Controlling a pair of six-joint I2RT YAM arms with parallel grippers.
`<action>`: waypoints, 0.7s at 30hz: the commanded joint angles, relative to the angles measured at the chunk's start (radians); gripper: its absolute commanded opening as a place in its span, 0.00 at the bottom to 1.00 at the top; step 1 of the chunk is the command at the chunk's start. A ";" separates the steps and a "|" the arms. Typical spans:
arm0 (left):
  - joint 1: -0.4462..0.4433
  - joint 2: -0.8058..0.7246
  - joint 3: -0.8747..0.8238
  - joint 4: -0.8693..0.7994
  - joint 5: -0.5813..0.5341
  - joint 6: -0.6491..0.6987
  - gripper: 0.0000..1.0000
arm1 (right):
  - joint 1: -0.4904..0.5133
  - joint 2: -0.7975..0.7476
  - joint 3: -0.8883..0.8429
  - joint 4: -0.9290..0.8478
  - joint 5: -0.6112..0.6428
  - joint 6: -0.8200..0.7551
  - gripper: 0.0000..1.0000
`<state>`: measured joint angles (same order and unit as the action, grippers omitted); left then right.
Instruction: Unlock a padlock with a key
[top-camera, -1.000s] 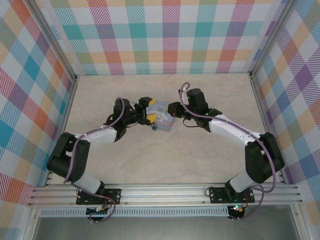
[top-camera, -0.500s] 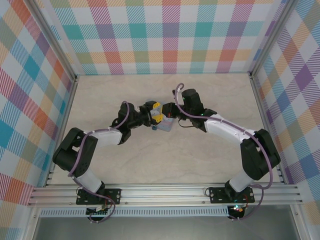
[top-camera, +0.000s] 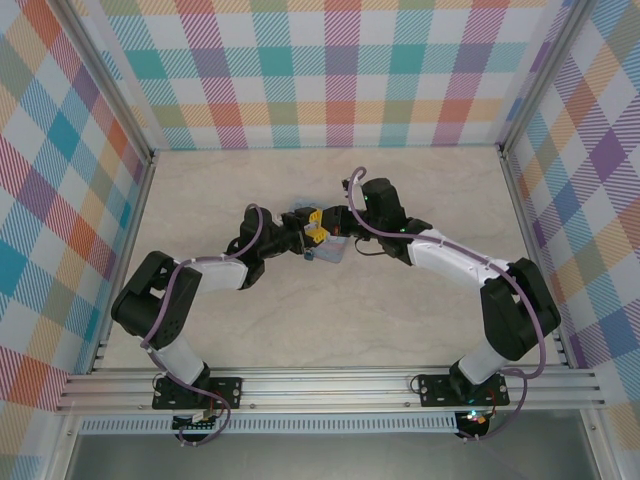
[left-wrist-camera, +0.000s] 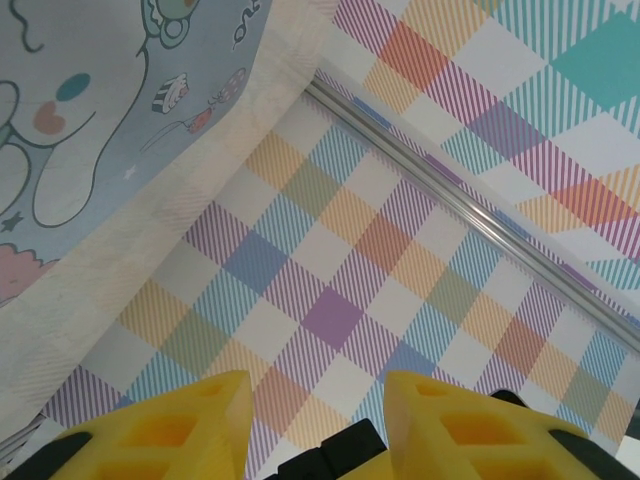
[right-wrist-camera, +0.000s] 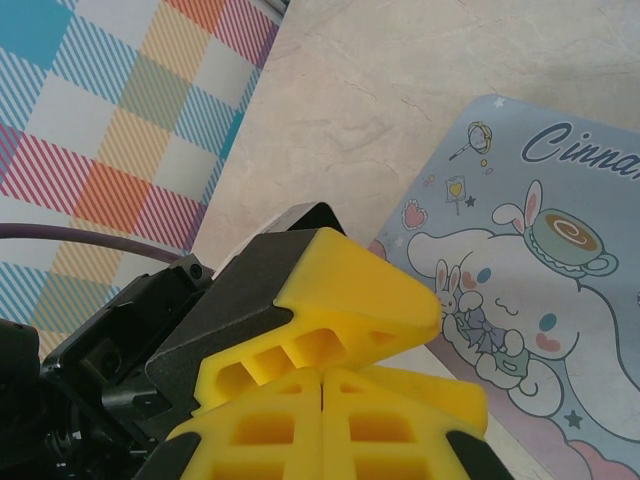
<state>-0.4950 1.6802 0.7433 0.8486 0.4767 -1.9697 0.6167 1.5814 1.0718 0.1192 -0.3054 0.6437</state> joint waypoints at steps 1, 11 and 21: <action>-0.010 0.010 -0.007 0.060 -0.008 -0.113 0.36 | 0.006 -0.001 0.004 0.026 -0.014 0.007 0.00; -0.012 0.016 -0.003 0.062 -0.009 -0.113 0.22 | 0.006 -0.026 -0.013 0.020 0.006 -0.003 0.00; -0.011 0.022 -0.001 0.060 -0.010 -0.111 0.13 | 0.006 -0.046 -0.024 0.012 0.025 -0.012 0.00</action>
<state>-0.4953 1.6917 0.7429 0.8673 0.4557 -1.9697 0.6167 1.5734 1.0584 0.1188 -0.2920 0.6430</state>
